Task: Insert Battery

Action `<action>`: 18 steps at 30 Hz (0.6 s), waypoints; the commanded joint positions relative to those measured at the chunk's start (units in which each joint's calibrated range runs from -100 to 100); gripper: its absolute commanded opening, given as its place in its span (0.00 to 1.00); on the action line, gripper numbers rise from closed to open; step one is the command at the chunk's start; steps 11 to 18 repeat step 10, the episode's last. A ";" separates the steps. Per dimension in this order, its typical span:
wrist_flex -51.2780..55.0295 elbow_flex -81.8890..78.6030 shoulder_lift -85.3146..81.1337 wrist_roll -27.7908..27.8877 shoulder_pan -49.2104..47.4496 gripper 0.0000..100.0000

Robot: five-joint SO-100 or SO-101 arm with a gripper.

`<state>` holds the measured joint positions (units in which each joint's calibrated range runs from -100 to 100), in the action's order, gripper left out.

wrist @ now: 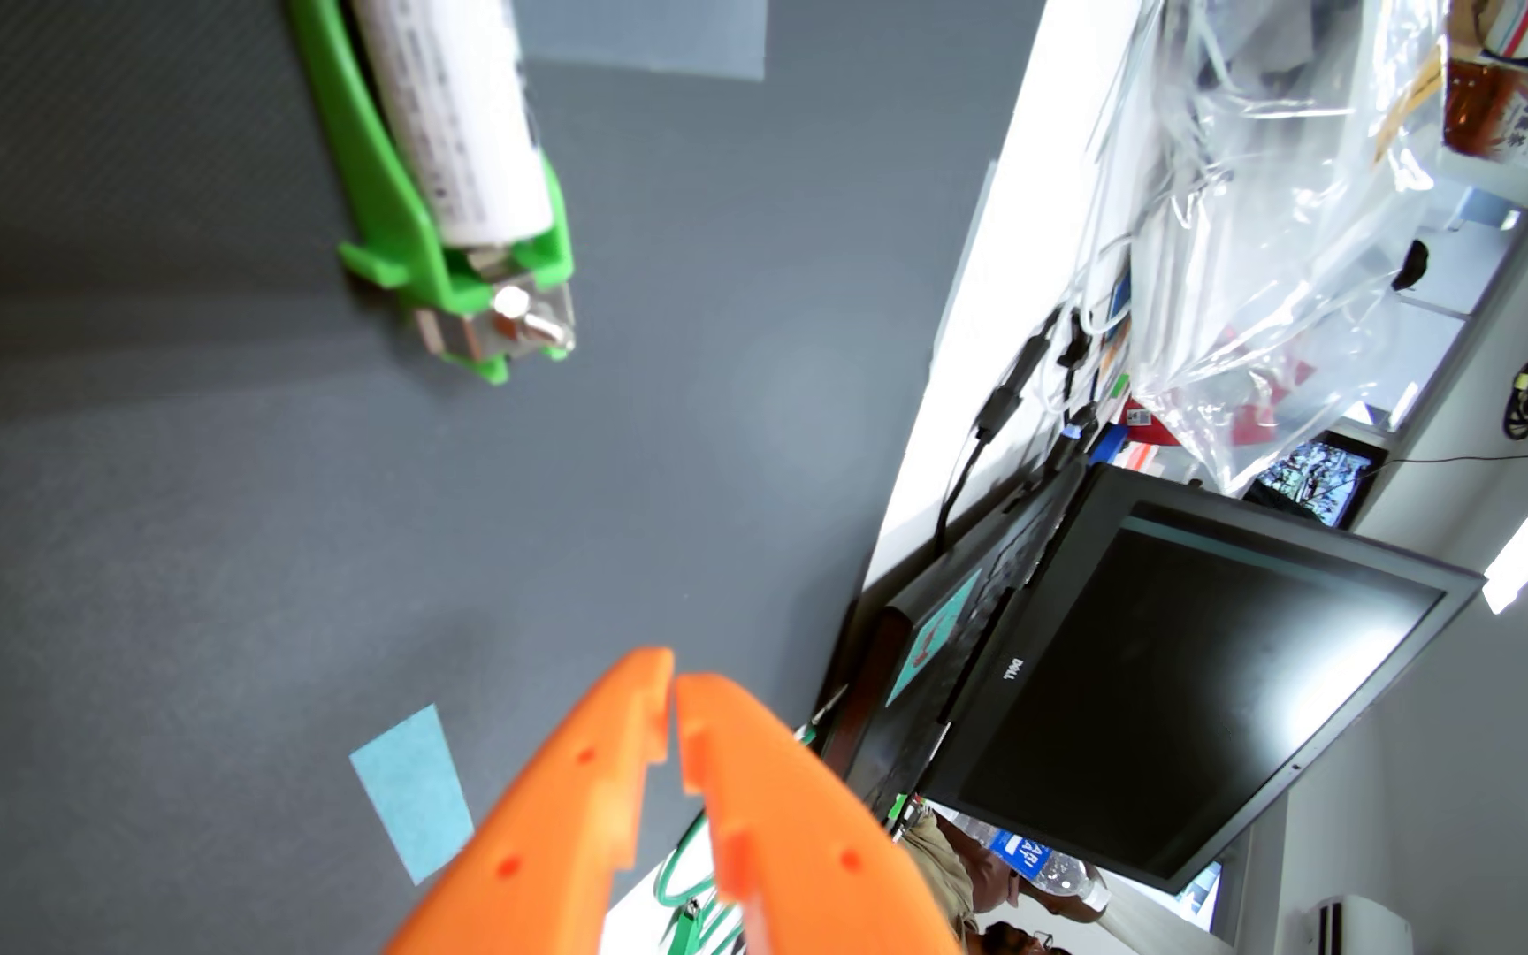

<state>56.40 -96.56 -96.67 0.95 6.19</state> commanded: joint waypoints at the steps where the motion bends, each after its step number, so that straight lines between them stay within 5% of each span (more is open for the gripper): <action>1: 0.25 0.35 -0.41 -0.02 0.07 0.02; 18: -0.26 0.17 -0.33 0.03 -0.52 0.02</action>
